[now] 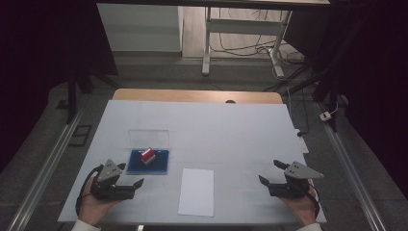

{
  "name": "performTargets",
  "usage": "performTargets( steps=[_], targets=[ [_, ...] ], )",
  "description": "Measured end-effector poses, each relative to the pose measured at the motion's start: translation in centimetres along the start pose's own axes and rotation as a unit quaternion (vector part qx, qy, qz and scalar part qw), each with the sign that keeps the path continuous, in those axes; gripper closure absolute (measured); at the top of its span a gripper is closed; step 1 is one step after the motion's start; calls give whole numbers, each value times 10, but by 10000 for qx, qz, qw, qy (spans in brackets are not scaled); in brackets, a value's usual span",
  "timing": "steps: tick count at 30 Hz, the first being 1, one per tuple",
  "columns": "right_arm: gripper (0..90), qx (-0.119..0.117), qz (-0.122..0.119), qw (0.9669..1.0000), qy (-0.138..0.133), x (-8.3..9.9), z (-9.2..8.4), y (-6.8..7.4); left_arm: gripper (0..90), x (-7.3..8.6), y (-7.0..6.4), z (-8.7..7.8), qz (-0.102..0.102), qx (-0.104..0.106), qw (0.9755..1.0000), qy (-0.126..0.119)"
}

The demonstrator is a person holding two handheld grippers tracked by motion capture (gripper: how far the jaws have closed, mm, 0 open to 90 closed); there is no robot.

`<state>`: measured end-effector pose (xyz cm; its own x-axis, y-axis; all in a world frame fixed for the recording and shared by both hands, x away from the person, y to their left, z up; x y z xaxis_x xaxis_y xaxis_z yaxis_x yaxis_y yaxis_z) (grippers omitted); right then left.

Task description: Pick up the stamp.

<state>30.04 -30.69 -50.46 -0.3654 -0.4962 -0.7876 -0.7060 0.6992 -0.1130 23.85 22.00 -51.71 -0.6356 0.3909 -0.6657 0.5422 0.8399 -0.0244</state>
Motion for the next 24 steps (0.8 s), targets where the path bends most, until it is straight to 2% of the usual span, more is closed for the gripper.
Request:
performTargets(
  steps=[2, 11, 14, 24],
  targets=[
    [188, -22, -25, 10000, -23, 0, 0, 1, 148, 0, -1, 1, 48, -3, 10000, -11],
    [192, 6, -99, 9999, 22, 0, 3, 3, 153, 0, 0, 0, -5, -18, 9999, -105],
    [192, 41, -113, 9999, 8, -1, 2, 3, 167, 1, 0, -1, 9, -166, 9997, -152],
    [200, 39, -73, 10000, 37, 0, 3, 3, 166, 1, 2, -1, -33, -93, 9999, -126]
  ],
)
Point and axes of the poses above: each handheld gripper's, and its own axes: z roughly forward along the jaws, x roughly out of its underside, y roughly to its left, the point moved 2 cm from there along z, roughly forward along the jaws, and after that the axes turned 9 degrees about y, right-handed, at the moved point
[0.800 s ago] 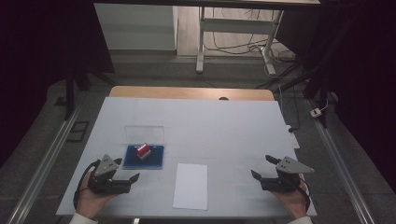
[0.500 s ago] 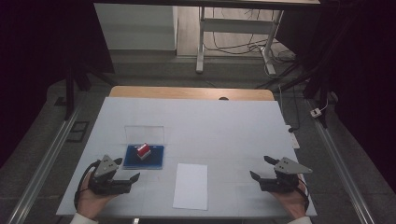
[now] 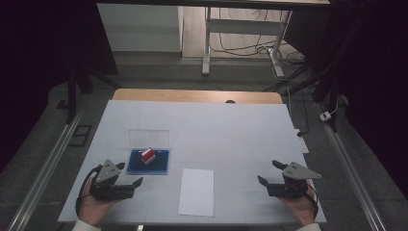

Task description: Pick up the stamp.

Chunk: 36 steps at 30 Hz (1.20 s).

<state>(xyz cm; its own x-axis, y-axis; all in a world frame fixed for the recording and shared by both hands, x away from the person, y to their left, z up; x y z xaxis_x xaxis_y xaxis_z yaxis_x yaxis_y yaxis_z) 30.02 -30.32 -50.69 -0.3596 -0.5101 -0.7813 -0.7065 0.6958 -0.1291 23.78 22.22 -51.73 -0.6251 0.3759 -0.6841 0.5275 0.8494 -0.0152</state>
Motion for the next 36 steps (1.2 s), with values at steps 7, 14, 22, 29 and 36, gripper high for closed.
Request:
performTargets(
  steps=[7, 14, 22, 29, 36],
  targets=[
    [213, 0, -13, 10000, 39, 1, 1, 0, 166, -2, 1, -2, 19, 10, 10000, -10],
    [222, 1, -45, 10000, 46, 1, 2, 2, 175, -10, -1, -9, 241, -37, 9997, 96],
    [230, -24, -18, 10000, 75, 1, 3, 2, 175, -25, 0, -9, 334, 10, 9992, 240],
    [243, -32, -52, 9999, 92, 1, 5, 3, 177, -40, -1, 0, 442, 4, 9979, 474],
    [250, -71, -42, 9999, 86, 1, 5, 3, 181, -55, 6, 6, 500, -27, 9971, 581]
  ],
)
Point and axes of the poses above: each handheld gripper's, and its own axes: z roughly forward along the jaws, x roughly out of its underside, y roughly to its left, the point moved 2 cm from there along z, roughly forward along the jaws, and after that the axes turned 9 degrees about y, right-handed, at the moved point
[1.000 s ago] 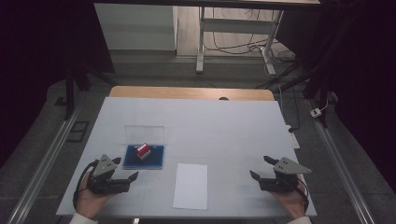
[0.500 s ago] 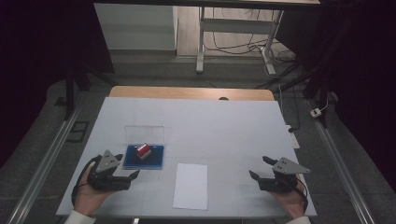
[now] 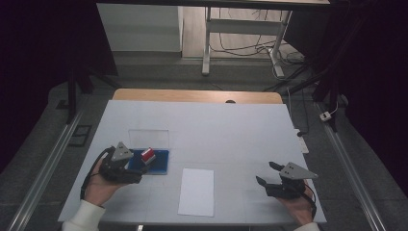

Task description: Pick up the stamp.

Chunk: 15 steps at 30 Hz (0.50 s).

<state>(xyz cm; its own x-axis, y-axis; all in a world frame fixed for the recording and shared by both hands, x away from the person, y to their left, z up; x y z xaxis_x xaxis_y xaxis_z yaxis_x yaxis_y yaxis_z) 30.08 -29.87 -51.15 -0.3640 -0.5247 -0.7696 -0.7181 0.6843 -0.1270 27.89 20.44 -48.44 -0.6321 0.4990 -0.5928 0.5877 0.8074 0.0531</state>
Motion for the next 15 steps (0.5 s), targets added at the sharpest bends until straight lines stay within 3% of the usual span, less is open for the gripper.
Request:
performTargets(
  steps=[15],
  targets=[
    [260, 17, -31, 9999, 146, 1, 3, 1, 202, -17, 11, 26, 103, 85, 9989, 459]
  ],
)
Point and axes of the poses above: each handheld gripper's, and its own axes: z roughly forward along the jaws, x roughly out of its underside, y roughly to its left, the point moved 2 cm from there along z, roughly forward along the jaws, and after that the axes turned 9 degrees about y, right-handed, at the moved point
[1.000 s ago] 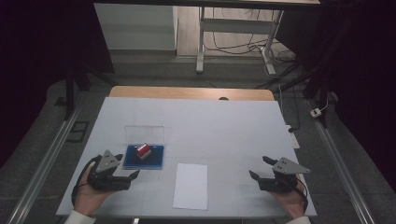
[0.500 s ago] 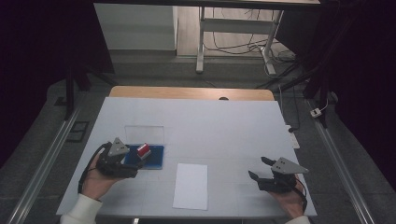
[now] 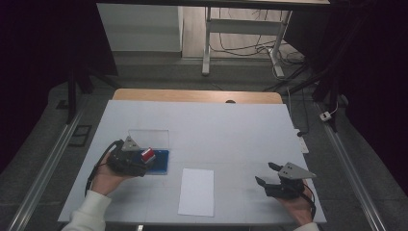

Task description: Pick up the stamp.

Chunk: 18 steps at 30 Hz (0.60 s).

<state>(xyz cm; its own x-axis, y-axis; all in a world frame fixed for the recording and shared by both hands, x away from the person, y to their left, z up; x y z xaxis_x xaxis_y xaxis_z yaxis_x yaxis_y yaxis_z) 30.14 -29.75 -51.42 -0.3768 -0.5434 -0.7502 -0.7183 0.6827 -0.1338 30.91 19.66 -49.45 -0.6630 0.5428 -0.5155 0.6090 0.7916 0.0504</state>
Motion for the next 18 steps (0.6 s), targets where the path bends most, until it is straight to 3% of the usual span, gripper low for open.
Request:
performTargets(
  steps=[9, 18],
  targets=[
    [271, 36, -25, 10000, 43, 0, 1, 1, 251, -7, 8, 12, -57, 73, 9999, 53],
    [273, 26, -59, 10000, 52, 0, 2, 2, 409, -8, 12, 17, -114, -14, 9999, 91]
  ],
)
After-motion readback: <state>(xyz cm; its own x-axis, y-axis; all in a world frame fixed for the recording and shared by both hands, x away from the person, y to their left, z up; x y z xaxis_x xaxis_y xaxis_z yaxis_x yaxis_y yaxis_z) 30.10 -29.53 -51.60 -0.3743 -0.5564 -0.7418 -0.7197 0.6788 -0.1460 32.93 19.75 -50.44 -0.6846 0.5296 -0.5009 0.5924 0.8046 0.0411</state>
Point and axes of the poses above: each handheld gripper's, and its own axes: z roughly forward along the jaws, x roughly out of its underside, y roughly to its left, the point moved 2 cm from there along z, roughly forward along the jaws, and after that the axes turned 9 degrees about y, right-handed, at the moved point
